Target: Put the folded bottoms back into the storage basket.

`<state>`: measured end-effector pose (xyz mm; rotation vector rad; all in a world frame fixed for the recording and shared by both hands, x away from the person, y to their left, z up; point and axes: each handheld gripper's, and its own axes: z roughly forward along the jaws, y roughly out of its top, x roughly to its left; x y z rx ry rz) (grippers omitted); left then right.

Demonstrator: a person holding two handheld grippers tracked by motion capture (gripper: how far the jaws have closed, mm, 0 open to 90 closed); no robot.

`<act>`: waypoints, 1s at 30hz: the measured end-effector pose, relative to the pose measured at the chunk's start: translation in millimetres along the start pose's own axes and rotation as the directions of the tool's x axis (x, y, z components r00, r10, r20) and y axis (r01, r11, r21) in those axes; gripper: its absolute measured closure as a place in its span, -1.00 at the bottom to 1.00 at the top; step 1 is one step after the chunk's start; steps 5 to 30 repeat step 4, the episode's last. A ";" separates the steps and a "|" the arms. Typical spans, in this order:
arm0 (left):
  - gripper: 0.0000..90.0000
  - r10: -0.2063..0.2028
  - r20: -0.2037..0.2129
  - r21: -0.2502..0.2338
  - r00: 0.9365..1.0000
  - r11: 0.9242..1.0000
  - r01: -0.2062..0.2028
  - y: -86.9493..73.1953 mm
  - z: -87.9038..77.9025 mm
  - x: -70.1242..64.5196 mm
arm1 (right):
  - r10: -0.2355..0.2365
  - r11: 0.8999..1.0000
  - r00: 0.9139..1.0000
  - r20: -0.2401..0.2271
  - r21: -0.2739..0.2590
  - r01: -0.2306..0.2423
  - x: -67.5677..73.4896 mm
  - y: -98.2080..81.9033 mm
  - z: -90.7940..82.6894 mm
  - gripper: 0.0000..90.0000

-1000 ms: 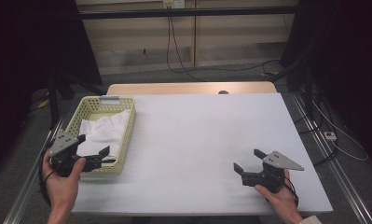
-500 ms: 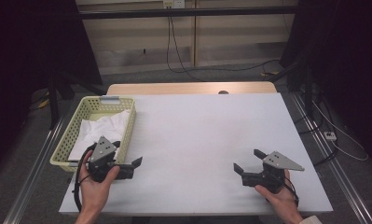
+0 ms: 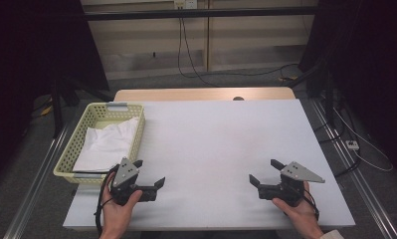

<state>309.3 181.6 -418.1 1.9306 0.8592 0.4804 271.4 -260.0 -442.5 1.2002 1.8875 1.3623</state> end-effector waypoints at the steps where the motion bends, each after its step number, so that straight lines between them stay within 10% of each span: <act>1: -0.86 -0.001 0.006 0.003 1.000 1.000 0.001 -1.8 2.3 0.3 | 0.004 1.000 1.000 0.002 -0.003 -0.004 -0.3 0.3 -0.3 -0.87; 30: -0.85 -0.005 0.017 0.017 1.000 1.000 0.005 -4.2 6.2 -0.9 | 0.000 1.000 1.000 0.002 -0.004 0.000 -0.5 0.6 -0.7 -0.87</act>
